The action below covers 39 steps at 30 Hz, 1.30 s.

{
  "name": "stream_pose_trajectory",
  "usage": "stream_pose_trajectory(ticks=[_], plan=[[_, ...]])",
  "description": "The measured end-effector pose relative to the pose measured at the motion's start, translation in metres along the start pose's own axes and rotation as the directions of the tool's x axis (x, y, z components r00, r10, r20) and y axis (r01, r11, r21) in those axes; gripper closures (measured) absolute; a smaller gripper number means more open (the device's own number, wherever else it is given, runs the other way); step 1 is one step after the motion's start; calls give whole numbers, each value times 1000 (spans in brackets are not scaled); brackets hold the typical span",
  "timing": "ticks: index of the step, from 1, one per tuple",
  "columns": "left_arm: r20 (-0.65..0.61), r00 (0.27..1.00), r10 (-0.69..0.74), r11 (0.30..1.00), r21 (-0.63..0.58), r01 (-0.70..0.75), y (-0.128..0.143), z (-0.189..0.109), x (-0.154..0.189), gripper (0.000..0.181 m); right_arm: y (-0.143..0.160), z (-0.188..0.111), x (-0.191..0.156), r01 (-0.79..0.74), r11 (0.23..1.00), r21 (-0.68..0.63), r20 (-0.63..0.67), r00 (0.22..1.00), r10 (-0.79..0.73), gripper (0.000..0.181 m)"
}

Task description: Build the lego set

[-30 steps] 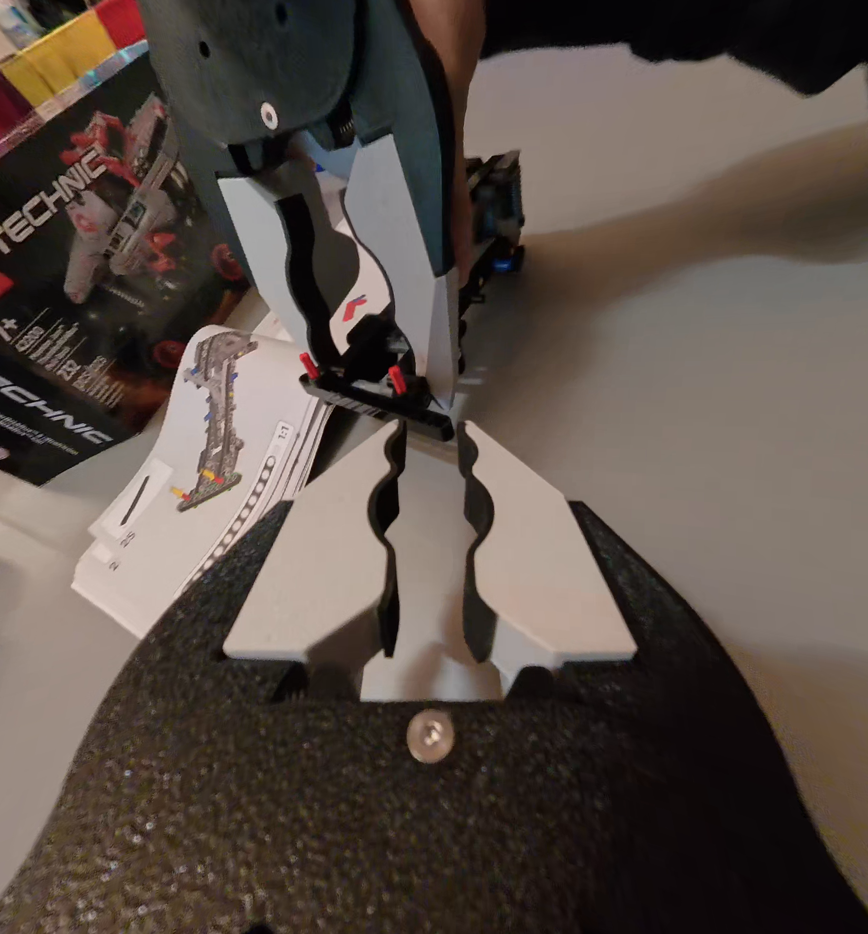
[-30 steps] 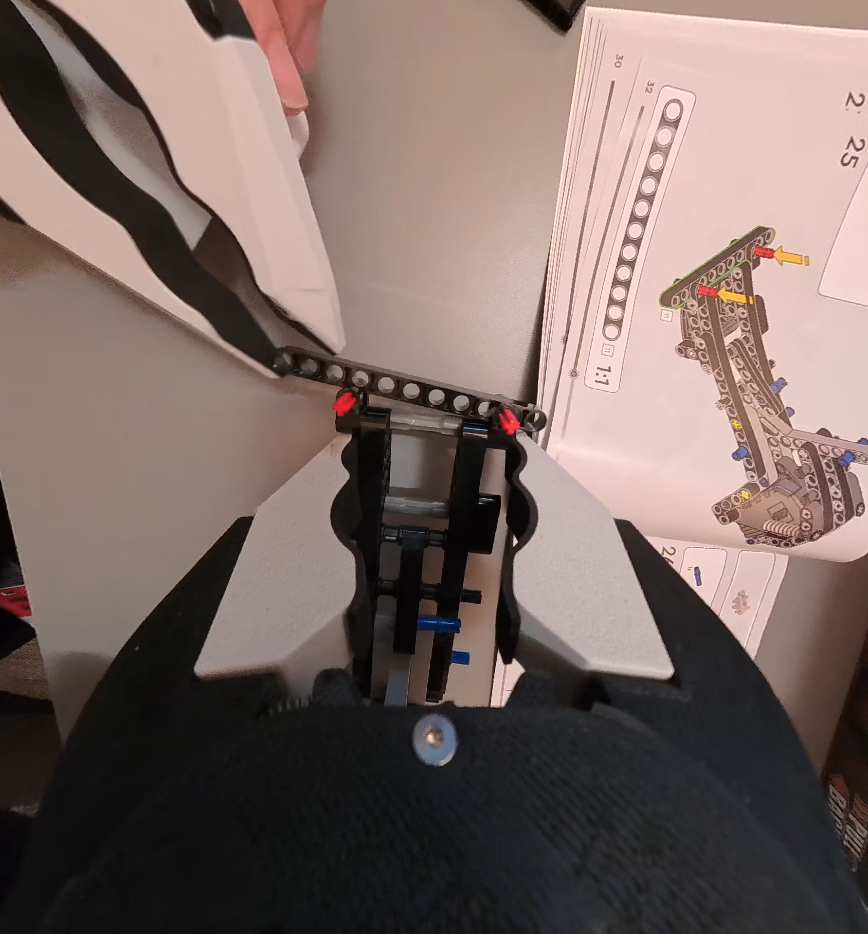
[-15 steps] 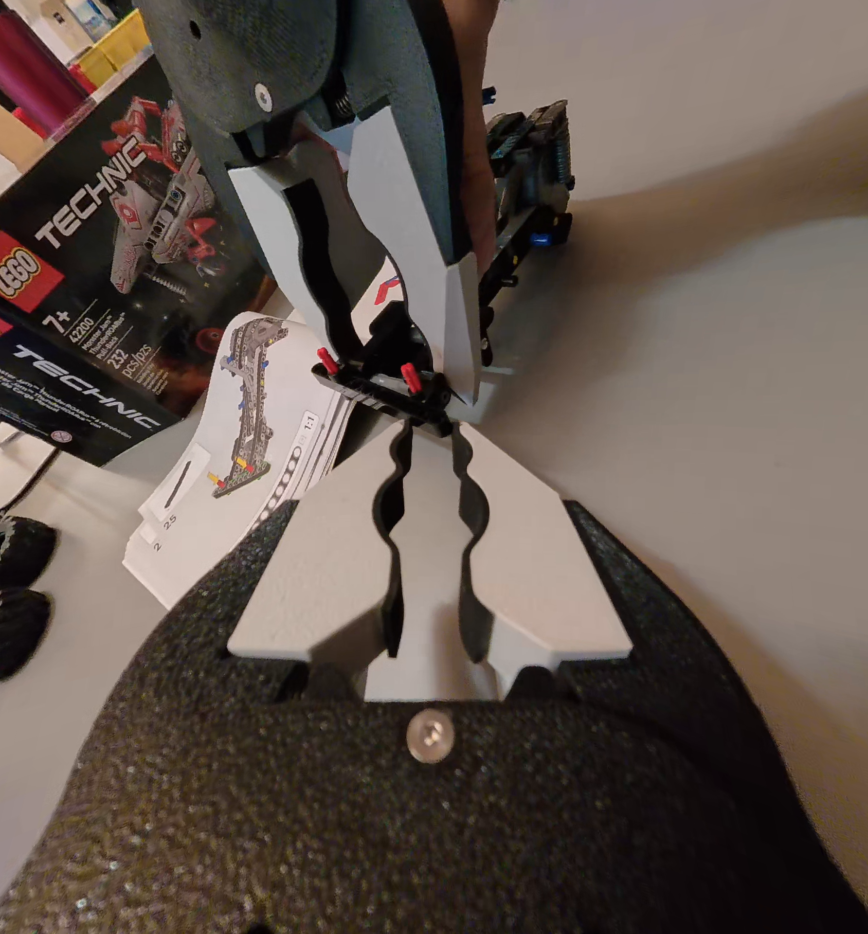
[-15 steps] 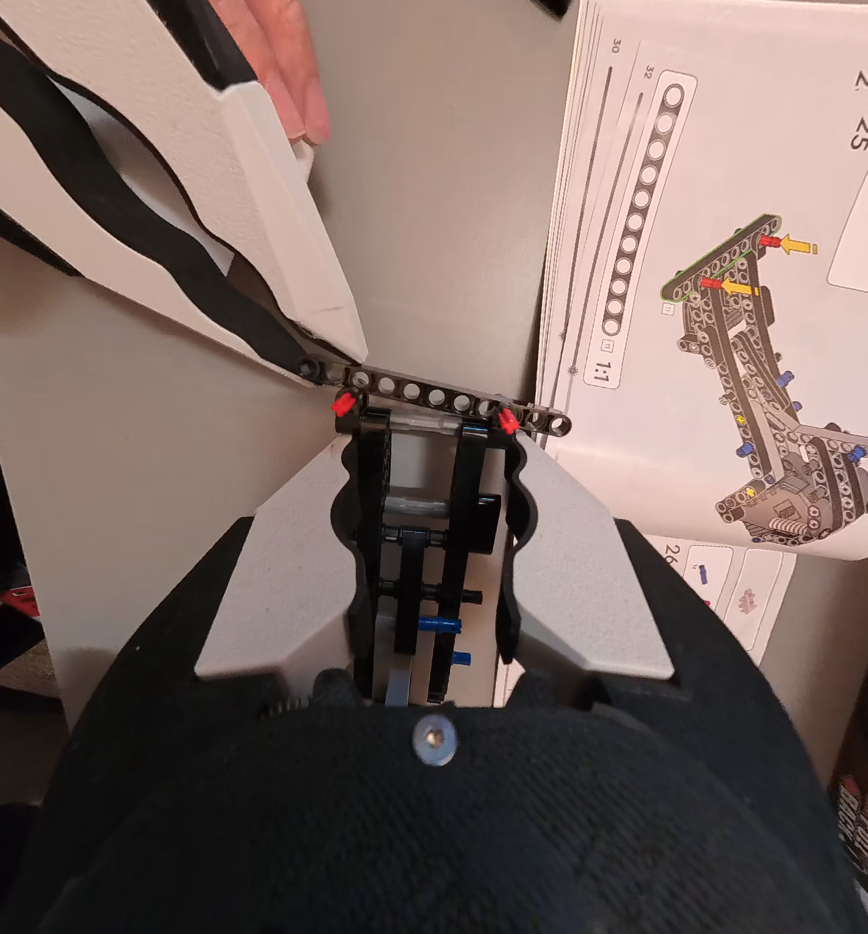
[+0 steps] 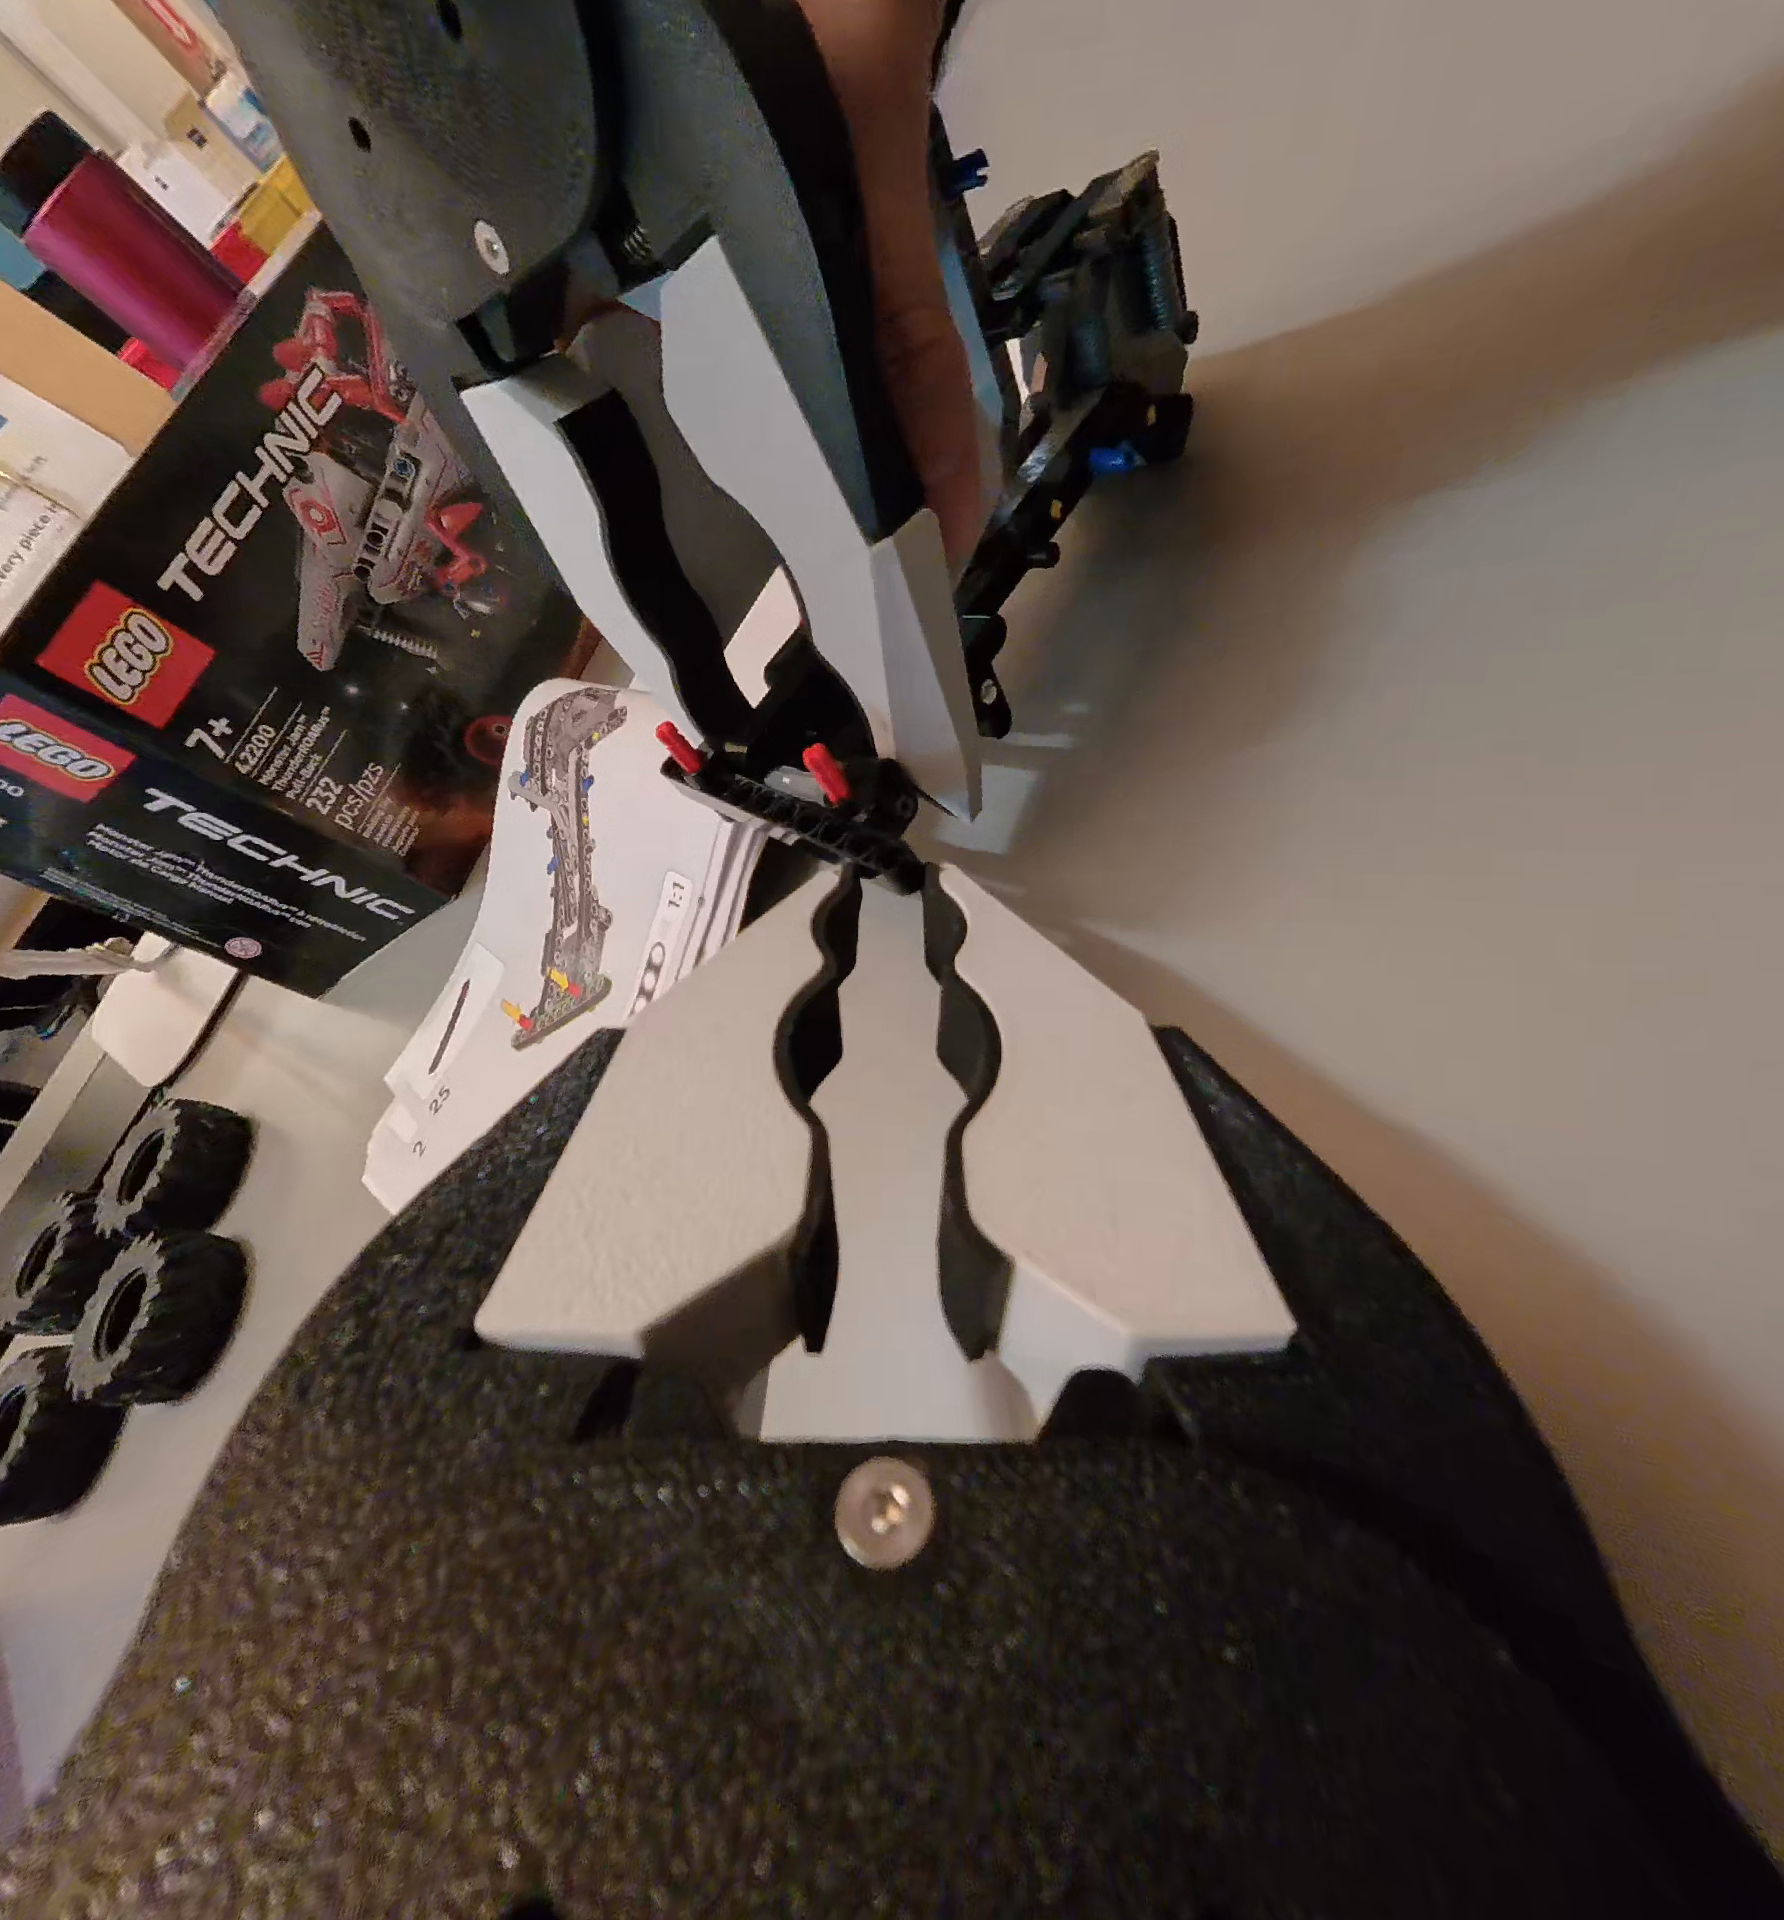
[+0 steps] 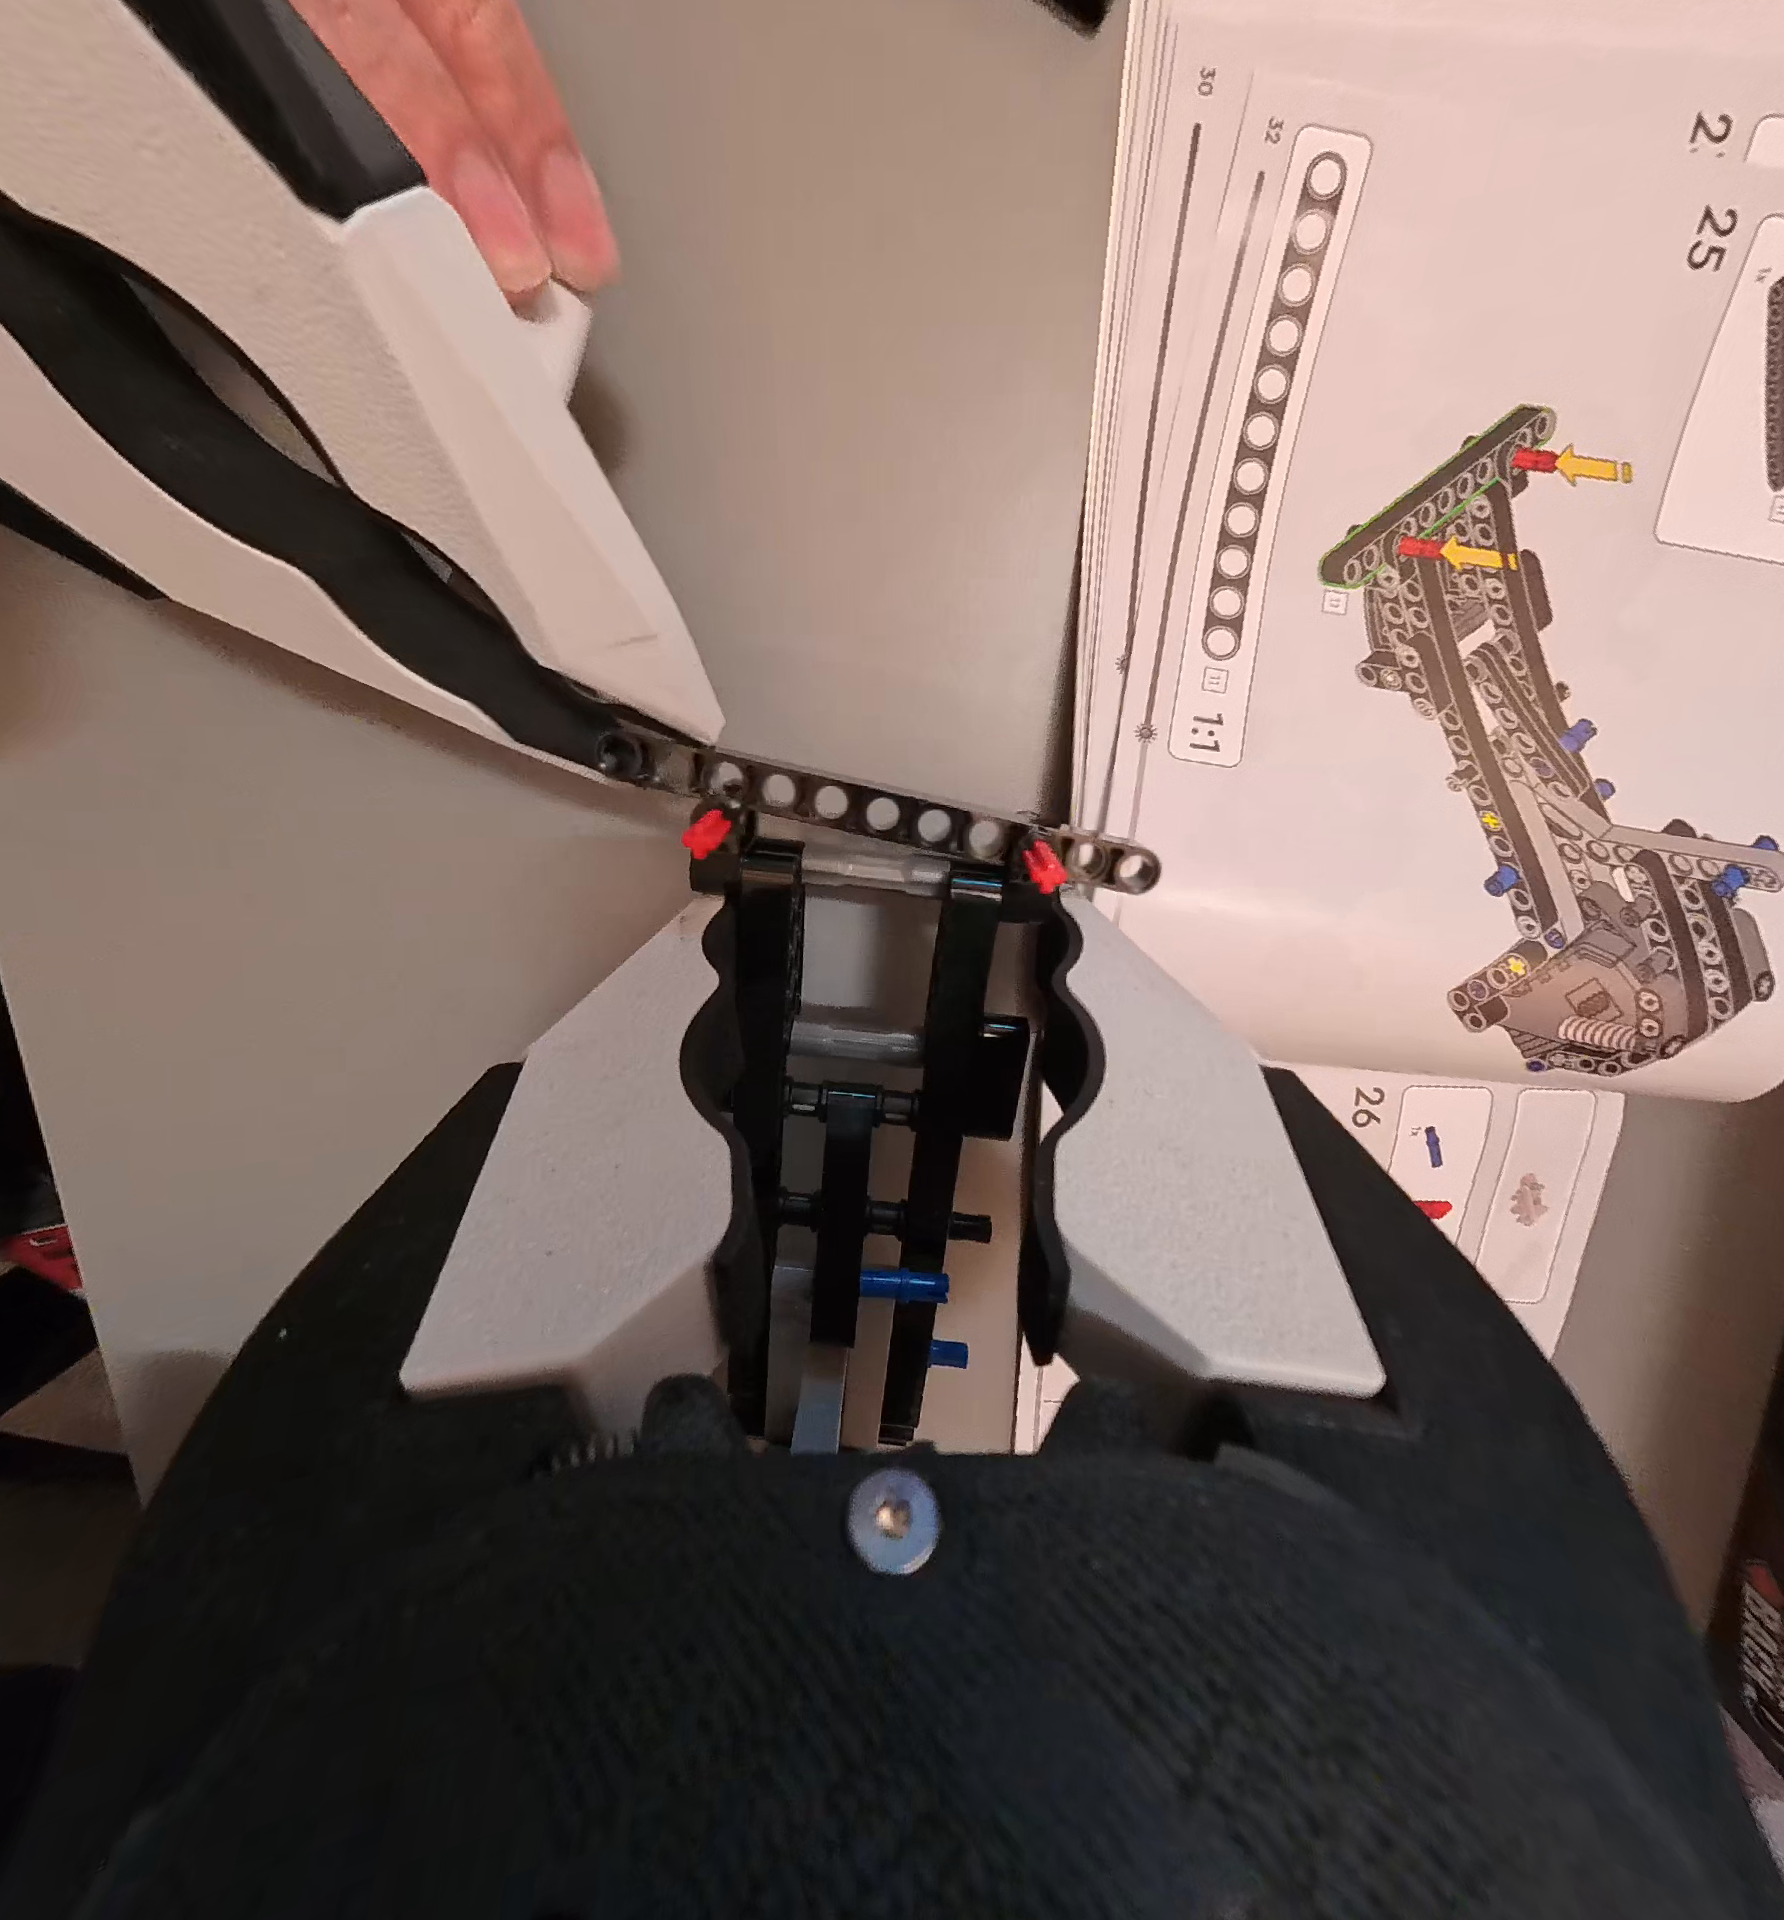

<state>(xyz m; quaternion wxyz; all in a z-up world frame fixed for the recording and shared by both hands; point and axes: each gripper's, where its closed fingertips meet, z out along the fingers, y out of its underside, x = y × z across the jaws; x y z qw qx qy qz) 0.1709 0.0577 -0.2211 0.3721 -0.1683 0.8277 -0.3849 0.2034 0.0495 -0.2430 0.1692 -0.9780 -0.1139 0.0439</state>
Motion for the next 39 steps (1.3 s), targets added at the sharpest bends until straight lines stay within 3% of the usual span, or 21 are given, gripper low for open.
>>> stream_pose_trajectory(ticks=[3,10,14,18,22,29,36,39], plan=[[10,1000,29,999,-24,-29,1,3,1,172,3,1,0,3,1000,-15,4,1000,-3,127],[41,958,284,953,-120,-277,6,6,3,175,8,5,0,7,998,-55,8,1000,-7,127],[28,935,352,926,-157,-344,11,6,4,181,8,6,0,9,998,-67,4,1000,-9,127],[-14,973,232,967,-104,-232,12,7,7,181,9,6,1,-4,998,-62,0,1000,4,127],[-53,998,-20,999,-43,18,7,5,4,159,5,5,0,-13,999,-41,3,1000,13,127],[-23,987,-161,987,-17,161,4,6,-2,168,3,3,0,-20,1000,-19,0,1000,20,126],[78,994,-80,995,-46,84,8,6,-8,172,0,3,1,-31,1000,-7,8,999,31,126],[149,988,34,996,-92,-21,8,4,-12,173,-2,1,2,-40,999,10,10,999,40,127]])
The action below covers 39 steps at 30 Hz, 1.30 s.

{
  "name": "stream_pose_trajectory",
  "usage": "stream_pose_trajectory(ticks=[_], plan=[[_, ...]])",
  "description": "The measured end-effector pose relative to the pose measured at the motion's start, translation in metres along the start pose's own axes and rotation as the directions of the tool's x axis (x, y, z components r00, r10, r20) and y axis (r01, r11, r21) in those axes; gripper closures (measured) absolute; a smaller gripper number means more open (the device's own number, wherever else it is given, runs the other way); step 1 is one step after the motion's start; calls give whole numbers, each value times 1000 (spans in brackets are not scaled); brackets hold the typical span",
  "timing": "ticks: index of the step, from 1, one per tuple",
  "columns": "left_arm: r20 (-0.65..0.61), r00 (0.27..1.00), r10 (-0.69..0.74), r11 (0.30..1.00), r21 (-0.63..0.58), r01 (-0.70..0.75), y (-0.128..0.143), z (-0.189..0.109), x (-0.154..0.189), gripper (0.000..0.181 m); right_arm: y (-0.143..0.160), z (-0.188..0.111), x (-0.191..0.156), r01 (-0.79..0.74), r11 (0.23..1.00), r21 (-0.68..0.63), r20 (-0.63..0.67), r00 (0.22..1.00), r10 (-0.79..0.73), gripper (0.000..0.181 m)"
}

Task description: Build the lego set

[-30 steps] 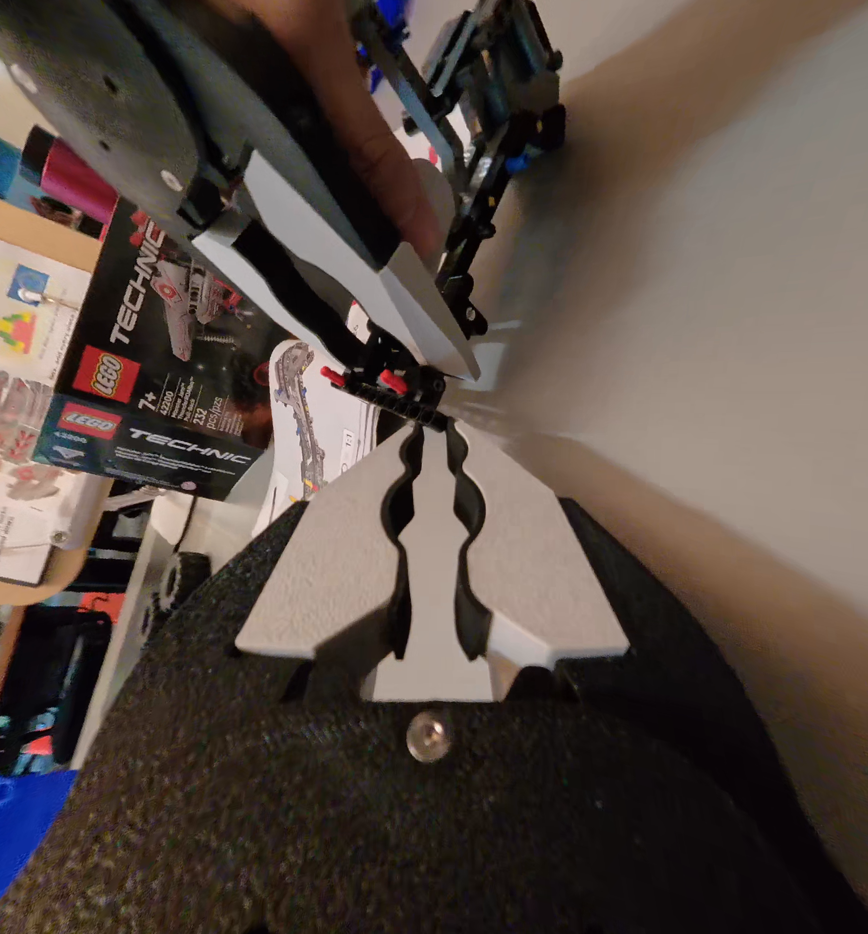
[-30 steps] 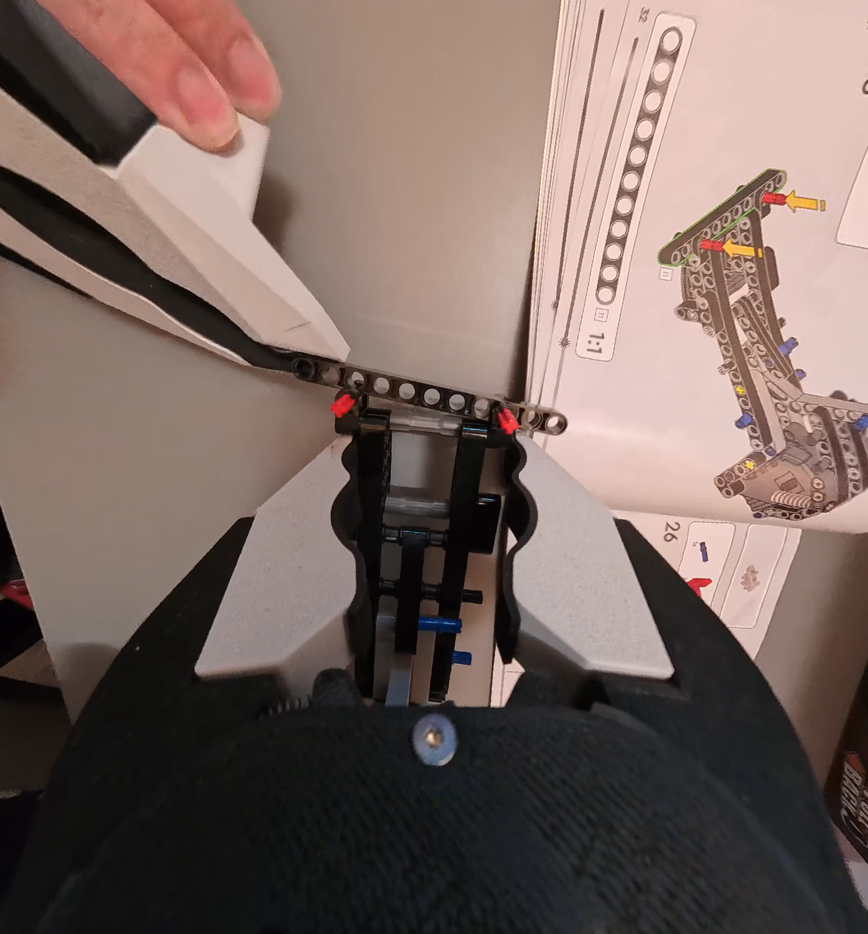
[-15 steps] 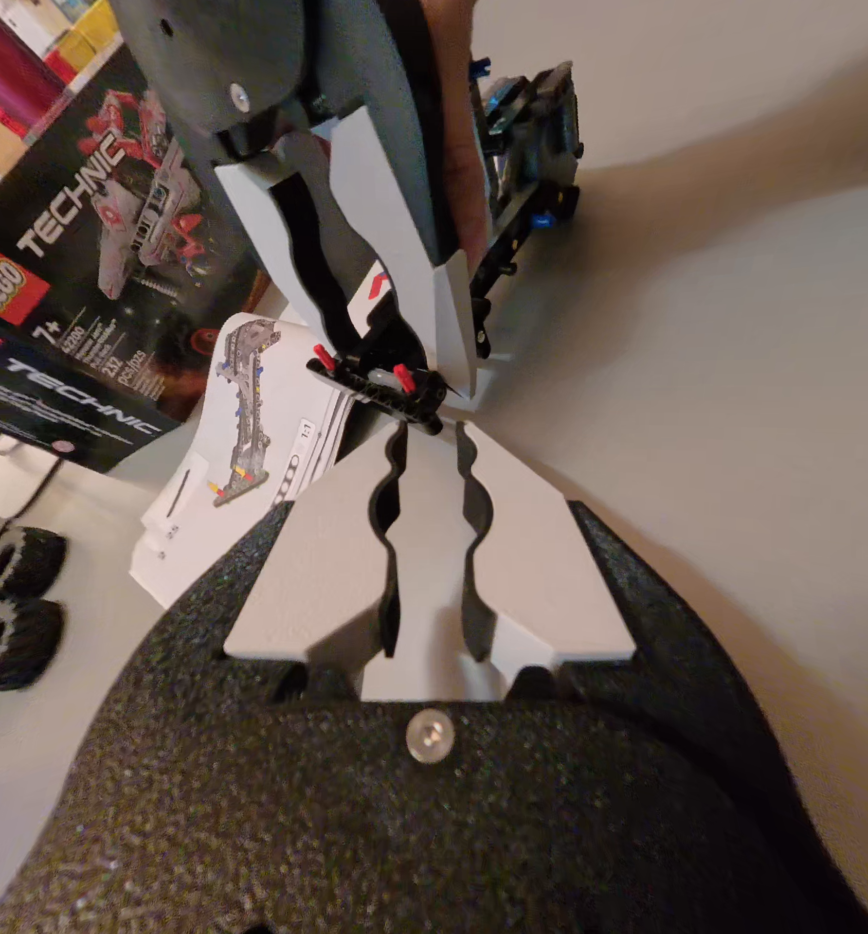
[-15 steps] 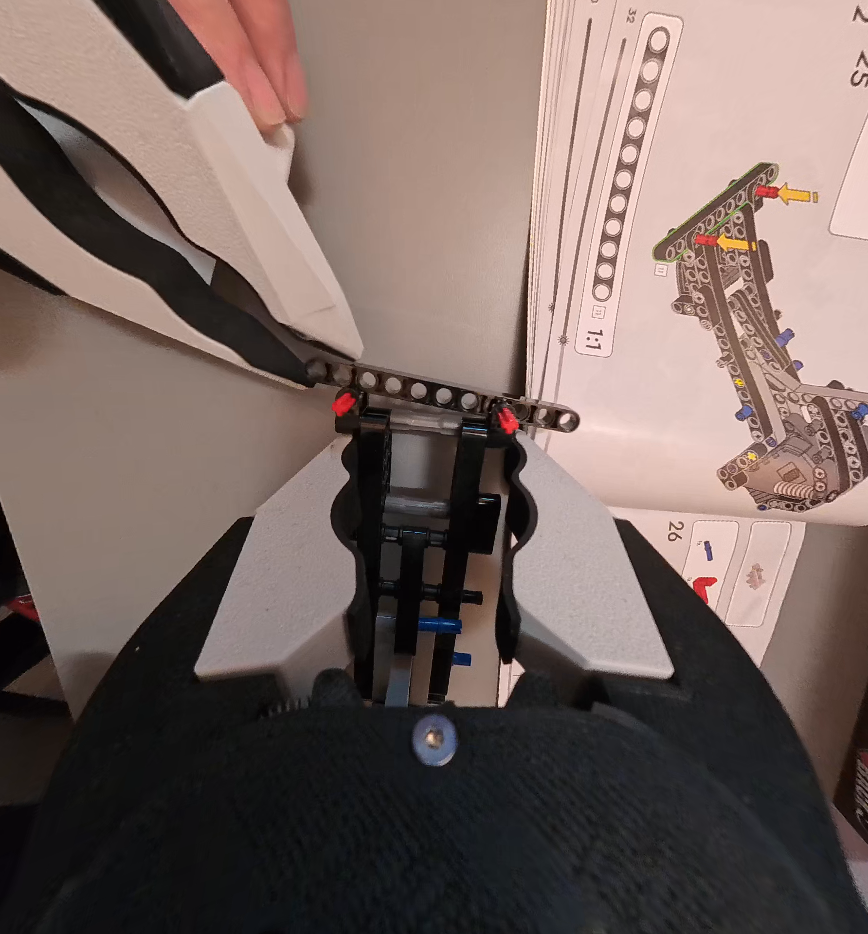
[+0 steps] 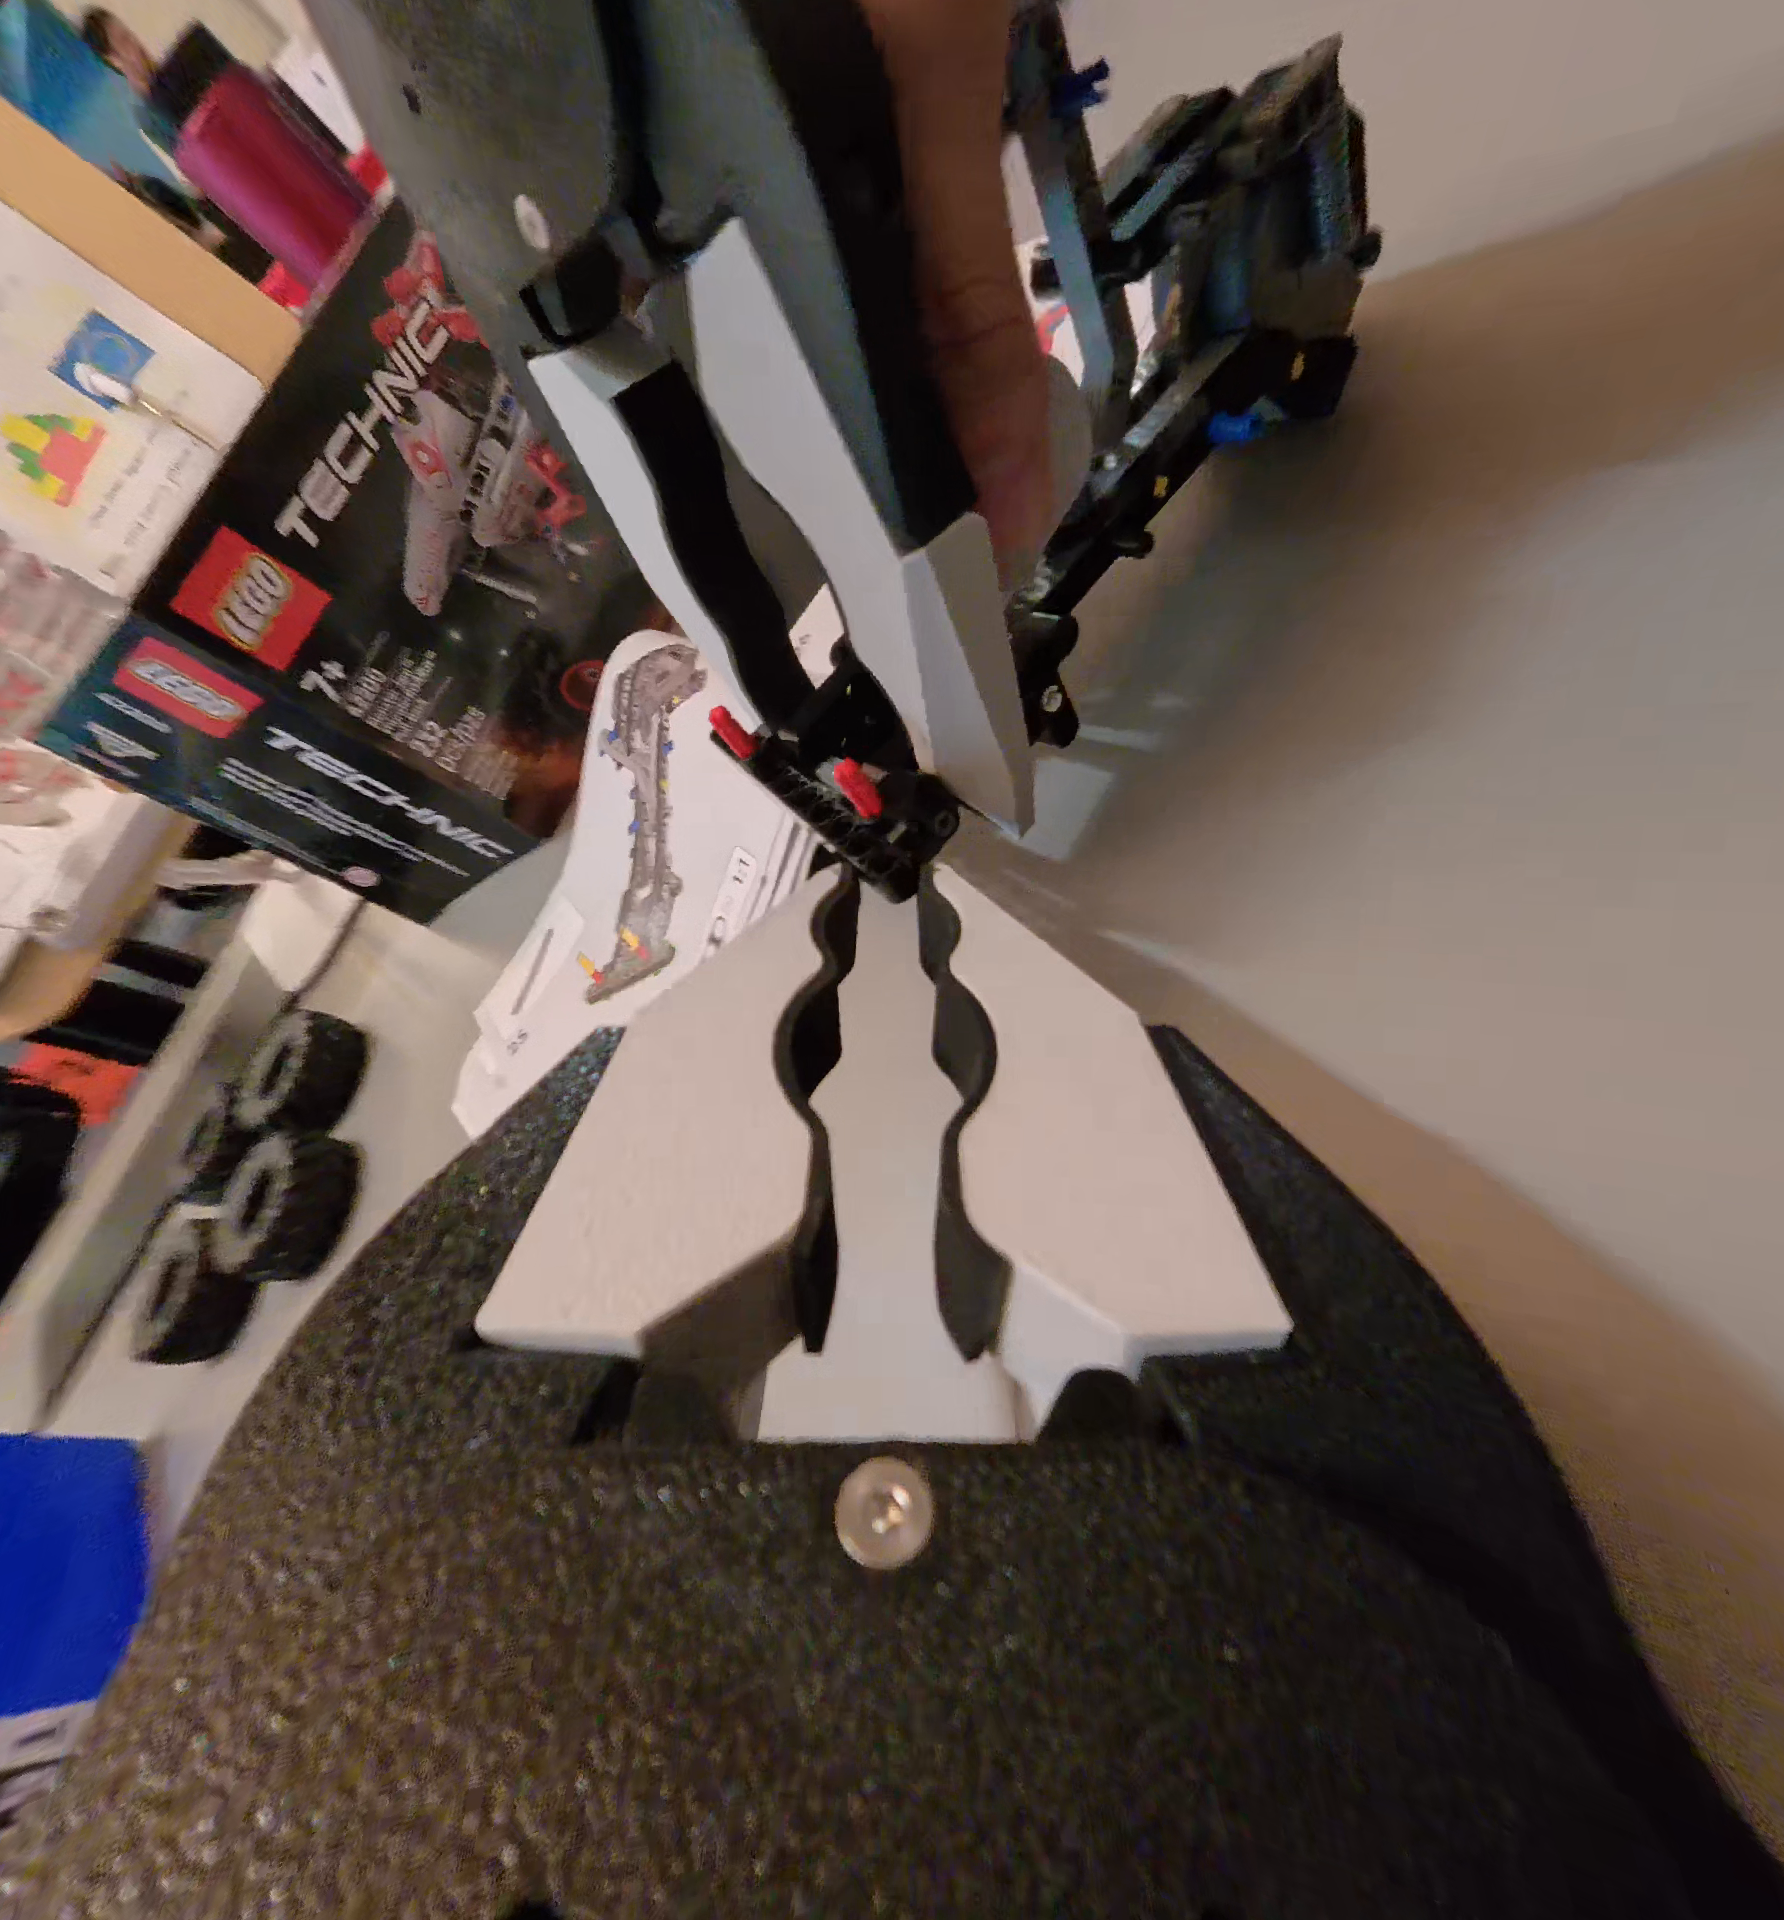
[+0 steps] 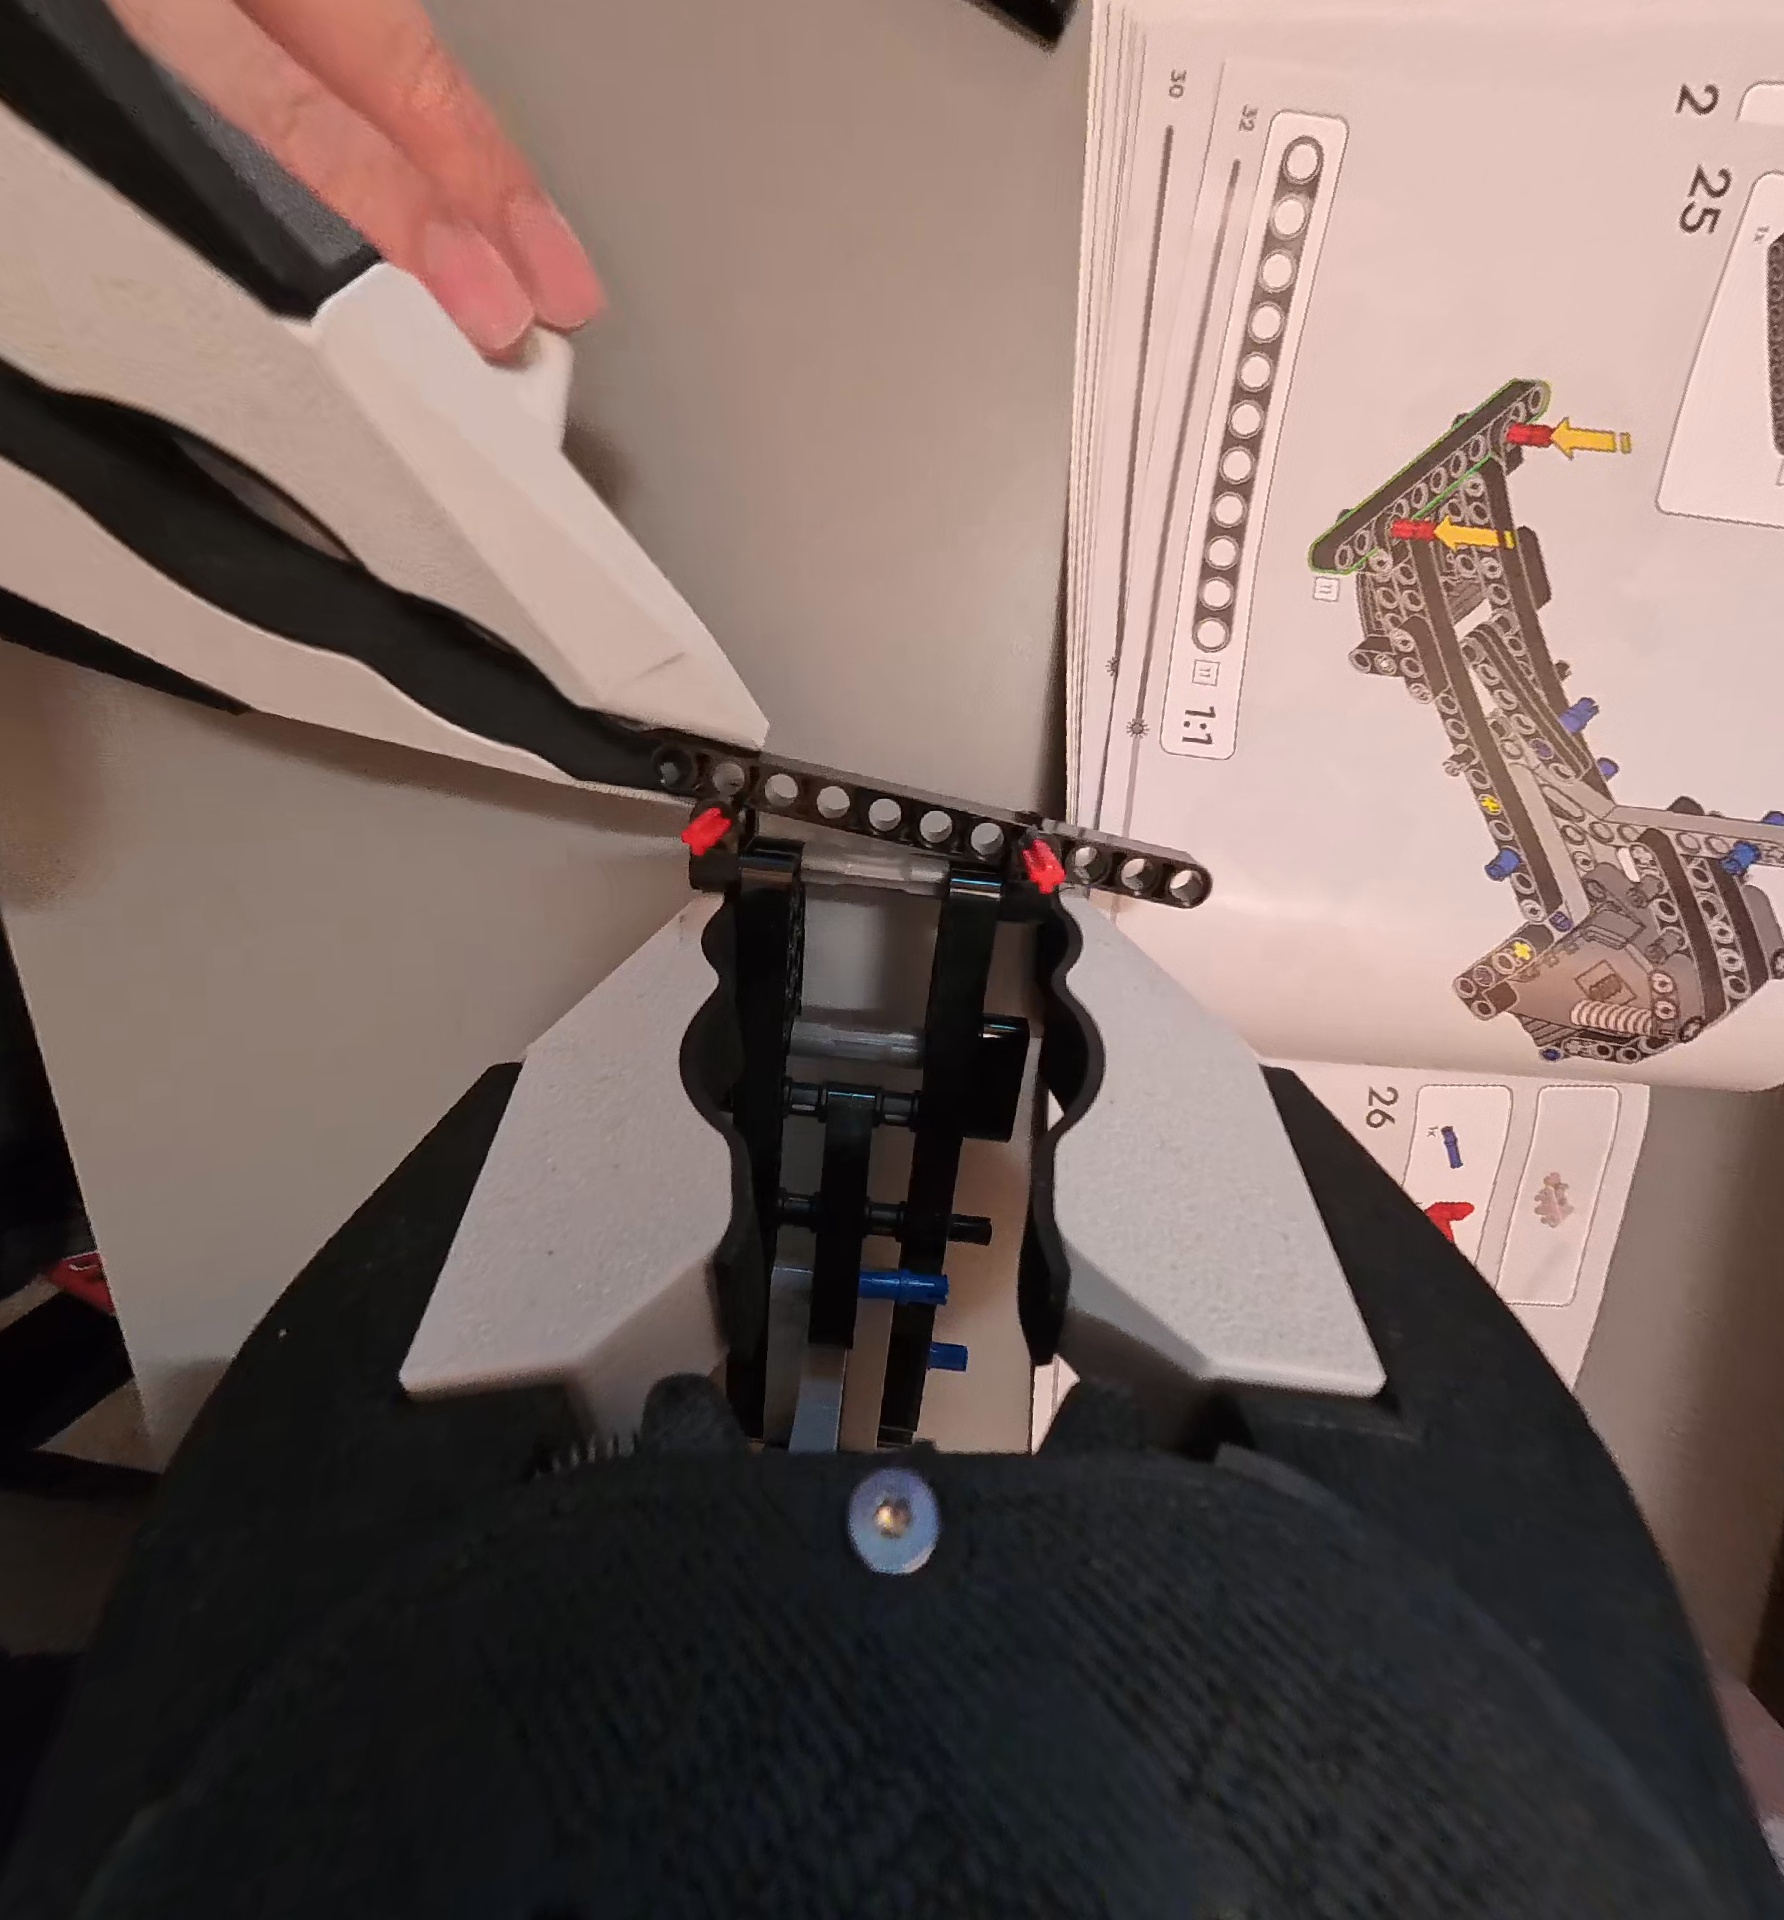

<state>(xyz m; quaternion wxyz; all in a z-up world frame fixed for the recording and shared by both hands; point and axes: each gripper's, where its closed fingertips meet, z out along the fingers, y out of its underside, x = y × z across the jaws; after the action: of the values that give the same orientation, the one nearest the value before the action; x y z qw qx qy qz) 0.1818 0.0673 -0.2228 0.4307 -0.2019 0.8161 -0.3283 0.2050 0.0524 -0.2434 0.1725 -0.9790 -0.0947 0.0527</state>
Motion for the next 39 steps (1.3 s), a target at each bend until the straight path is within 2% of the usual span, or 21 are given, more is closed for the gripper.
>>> stream_pose_trajectory(ticks=[4,8,10,12,14,26,31,37,39], plan=[[74,987,141,989,-57,-137,2,0,-2,174,0,0,1,-7,1000,0,0,1000,7,127],[88,963,253,967,-52,-250,3,-2,-3,174,0,0,0,-4,1000,0,3,1000,4,127],[59,984,170,985,-18,-170,2,-2,-3,174,0,0,0,-8,1000,0,4,1000,8,127],[-10,1000,-26,999,24,26,2,-3,-3,174,-1,-1,0,-23,1000,10,0,1000,23,127],[-34,989,-146,988,44,147,2,-3,-7,174,-5,-2,3,-50,998,37,-11,999,51,127],[-111,927,-359,925,88,369,-2,-7,-10,173,-6,-3,2,-47,998,46,-17,999,47,127],[-45,953,-300,948,101,303,-2,-7,-14,174,-7,-5,4,-60,997,59,-12,998,60,127],[58,995,-75,995,68,71,-2,-7,-16,174,-7,-6,5,-57,996,64,-22,998,59,127],[49,995,-89,994,64,86,-2,-7,-15,175,-6,-5,5,-56,997,60,-27,998,58,128]])
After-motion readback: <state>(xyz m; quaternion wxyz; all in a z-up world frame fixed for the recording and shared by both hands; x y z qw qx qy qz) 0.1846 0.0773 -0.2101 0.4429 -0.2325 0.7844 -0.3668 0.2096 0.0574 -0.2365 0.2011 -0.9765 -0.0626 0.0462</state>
